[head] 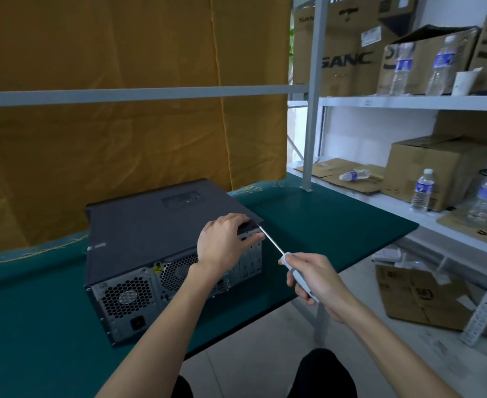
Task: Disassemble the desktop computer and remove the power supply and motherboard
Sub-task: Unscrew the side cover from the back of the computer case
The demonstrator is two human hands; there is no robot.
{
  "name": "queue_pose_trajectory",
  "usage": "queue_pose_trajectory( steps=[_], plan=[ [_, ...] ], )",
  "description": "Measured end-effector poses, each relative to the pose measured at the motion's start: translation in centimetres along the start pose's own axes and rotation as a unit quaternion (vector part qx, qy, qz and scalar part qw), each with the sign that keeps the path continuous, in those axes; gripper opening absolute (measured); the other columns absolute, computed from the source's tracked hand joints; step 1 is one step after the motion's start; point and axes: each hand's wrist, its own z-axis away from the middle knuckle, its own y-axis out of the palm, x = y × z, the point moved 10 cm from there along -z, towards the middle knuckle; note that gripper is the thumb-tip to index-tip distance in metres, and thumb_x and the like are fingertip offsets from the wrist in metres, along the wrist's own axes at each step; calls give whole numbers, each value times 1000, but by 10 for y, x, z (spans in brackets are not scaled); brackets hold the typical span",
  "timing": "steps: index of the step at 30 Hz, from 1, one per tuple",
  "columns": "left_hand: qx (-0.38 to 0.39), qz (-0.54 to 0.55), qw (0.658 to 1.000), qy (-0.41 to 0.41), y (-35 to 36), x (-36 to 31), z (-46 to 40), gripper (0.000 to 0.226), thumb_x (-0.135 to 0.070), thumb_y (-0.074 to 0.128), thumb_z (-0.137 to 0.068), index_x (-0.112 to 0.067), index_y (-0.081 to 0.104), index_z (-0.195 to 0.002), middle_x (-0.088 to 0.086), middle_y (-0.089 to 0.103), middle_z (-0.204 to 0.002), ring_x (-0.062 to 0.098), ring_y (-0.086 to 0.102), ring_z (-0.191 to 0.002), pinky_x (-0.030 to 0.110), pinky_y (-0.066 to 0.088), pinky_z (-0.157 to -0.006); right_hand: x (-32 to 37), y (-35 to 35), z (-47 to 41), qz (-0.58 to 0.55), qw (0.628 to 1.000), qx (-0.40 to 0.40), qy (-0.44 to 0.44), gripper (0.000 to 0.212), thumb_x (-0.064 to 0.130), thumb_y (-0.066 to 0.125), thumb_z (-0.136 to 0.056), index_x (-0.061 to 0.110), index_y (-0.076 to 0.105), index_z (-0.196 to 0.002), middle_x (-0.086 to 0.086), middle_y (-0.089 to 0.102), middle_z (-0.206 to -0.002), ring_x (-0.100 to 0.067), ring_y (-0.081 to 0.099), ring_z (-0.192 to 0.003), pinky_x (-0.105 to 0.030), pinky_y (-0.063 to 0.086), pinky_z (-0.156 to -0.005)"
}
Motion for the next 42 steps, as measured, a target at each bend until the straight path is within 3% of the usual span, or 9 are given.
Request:
queue_pose_trajectory(
  steps=[12, 30, 34, 37, 39, 42],
  plan=[
    [-60, -18, 998, 6, -7, -3, 2, 56, -70, 67, -81, -29, 70, -120, -13, 72, -116, 15, 67, -104, 32, 49, -82, -8, -1, -10, 21, 999, 8, 26, 24, 31, 57, -101, 14, 74, -102, -4, 59, -63, -14, 42, -43, -23, 27, -41],
    [-76, -18, 997, 9, -9, -2, 2, 55, -69, 67, -82, -31, 71, -121, -13, 73, -117, 16, 69, -103, 31, 51, -78, -3, 1, -7, 22, 998, 21, 50, 29, 29, 55, -102, 6, 71, -105, -6, 58, -64, -12, 41, -42, -21, 26, -40],
    [-83, -20, 996, 13, -12, -2, 3, 55, -71, 64, -82, -30, 72, -119, -13, 73, -116, 16, 70, -103, 31, 52, -78, -10, 14, -3, -127, 979, 85, 138, 39, 31, 52, -105, -3, 70, -110, -7, 55, -65, -9, 37, -42, -20, 26, -34],
    [-77, -16, 997, 19, -11, -4, 4, 56, -71, 64, -83, -30, 72, -120, -12, 73, -118, 16, 69, -105, 31, 52, -80, -11, 28, 4, -295, 919, 146, 217, 41, 28, 53, -103, -8, 70, -112, -4, 49, -66, -5, 34, -39, -16, 27, -30],
    [-67, -11, 998, 16, -10, -4, 4, 54, -68, 64, -85, -29, 72, -122, -11, 73, -120, 16, 68, -108, 31, 52, -83, -9, 31, 7, -341, 896, 160, 235, 41, 26, 54, -103, -10, 68, -115, -3, 46, -66, -5, 35, -39, -16, 28, -30],
    [-92, 37, 995, -4, -15, -5, 7, 27, -50, 66, -93, -27, 75, -105, -11, 73, -105, 19, 65, -100, 33, 47, -84, -5, 24, 2, -196, 955, 127, 182, 42, 29, 50, -106, -8, 65, -118, -3, 49, -64, -7, 35, -41, -18, 27, -32]
  ],
)
